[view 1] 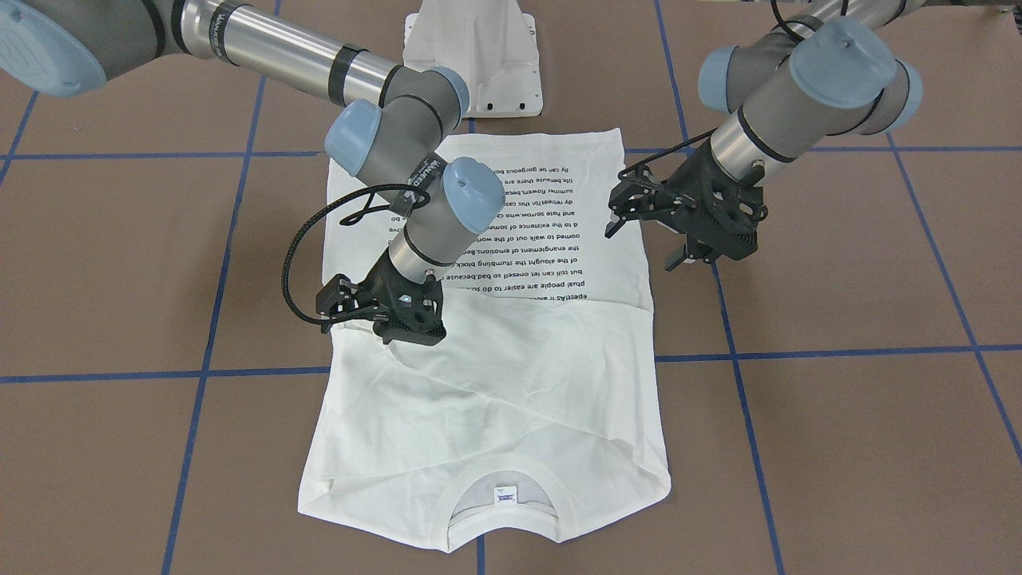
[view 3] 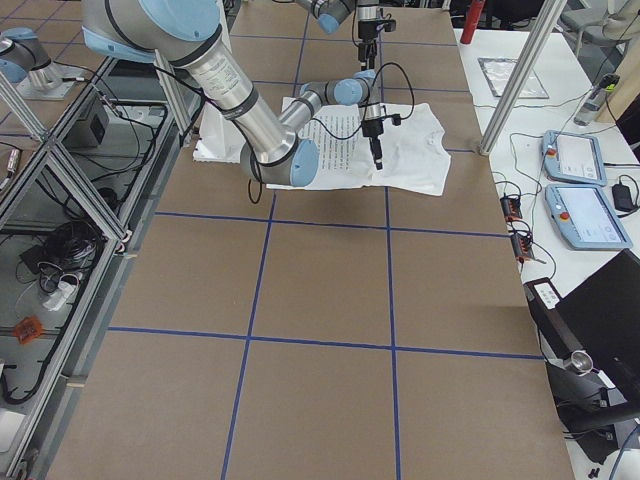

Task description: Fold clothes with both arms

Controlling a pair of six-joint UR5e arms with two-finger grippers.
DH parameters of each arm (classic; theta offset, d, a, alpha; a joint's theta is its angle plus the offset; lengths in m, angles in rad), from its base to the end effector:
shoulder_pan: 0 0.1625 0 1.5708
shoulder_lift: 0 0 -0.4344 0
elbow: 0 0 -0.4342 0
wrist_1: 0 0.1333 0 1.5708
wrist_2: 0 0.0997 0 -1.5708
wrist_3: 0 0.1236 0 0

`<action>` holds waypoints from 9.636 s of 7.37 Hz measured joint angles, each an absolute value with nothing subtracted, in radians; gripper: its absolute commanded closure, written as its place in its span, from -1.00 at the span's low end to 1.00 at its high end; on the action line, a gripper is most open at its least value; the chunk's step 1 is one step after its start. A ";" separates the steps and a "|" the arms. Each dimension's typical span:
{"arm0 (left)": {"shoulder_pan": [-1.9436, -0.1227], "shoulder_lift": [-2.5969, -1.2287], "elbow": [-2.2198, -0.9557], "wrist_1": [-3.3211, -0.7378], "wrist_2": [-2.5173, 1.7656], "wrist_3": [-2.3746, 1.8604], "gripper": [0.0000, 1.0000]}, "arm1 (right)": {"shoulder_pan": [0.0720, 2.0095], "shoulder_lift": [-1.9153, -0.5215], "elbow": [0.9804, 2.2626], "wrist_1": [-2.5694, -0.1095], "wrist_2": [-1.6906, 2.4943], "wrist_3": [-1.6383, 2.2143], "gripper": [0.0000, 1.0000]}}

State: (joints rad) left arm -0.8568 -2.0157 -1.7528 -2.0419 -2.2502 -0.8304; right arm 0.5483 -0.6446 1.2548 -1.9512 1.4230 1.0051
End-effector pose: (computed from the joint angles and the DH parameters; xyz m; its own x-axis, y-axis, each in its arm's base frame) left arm 0.3964 -0.5425 0.2549 0.3696 0.3748 -0.8502 -0.0376 0.9203 0.3894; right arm -0.6277 -0.5609 0.2710 0.9932 -0.0146 0.1154 -0.0140 0.9699 0.2431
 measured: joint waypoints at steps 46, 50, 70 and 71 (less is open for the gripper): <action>-0.196 -1.645 -2.157 -1.793 -1.721 -1.440 1.00 | -0.012 -1.457 2.105 -1.506 1.273 1.635 -0.23; -0.196 -1.644 -2.159 -1.792 -1.721 -1.440 1.00 | -0.022 -1.454 2.092 -1.506 1.272 1.635 0.99; -0.792 -2.133 -2.036 -1.324 -1.872 -1.010 1.00 | 0.728 -0.954 2.047 -1.925 1.776 1.175 1.00; -0.810 -2.135 -1.935 -1.416 -1.850 -0.978 1.00 | 0.743 -0.933 1.941 -1.831 1.773 1.174 1.00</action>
